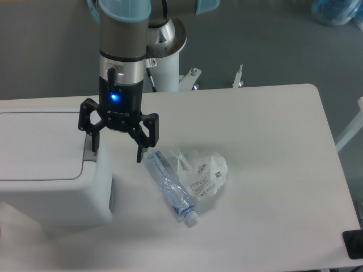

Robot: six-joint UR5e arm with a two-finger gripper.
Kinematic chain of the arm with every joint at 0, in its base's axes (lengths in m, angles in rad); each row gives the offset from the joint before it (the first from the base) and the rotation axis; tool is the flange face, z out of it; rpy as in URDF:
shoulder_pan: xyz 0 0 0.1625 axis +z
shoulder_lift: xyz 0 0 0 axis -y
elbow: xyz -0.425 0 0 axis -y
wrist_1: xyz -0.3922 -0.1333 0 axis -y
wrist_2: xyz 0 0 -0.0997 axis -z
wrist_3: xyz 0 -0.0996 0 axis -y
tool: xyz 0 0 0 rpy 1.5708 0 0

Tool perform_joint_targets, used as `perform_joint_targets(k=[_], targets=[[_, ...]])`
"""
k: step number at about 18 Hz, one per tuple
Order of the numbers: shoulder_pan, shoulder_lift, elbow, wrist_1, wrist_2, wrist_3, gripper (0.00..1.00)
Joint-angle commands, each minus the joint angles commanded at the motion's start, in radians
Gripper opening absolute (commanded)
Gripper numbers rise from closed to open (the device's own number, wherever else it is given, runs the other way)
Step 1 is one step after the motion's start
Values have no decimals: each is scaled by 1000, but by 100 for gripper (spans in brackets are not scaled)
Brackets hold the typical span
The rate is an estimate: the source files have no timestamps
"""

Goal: Open the trash can
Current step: 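Lower the gripper finger onto the lid's edge beside the bin, then push the lid edge with the gripper to flip the lid open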

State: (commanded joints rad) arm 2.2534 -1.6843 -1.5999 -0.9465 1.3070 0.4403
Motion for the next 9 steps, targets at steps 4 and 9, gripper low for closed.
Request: perform_joint_targets(k=[4, 9], targets=[[0, 0, 0, 0, 0, 0, 100], [0, -2, -5, 2, 12, 0, 100]])
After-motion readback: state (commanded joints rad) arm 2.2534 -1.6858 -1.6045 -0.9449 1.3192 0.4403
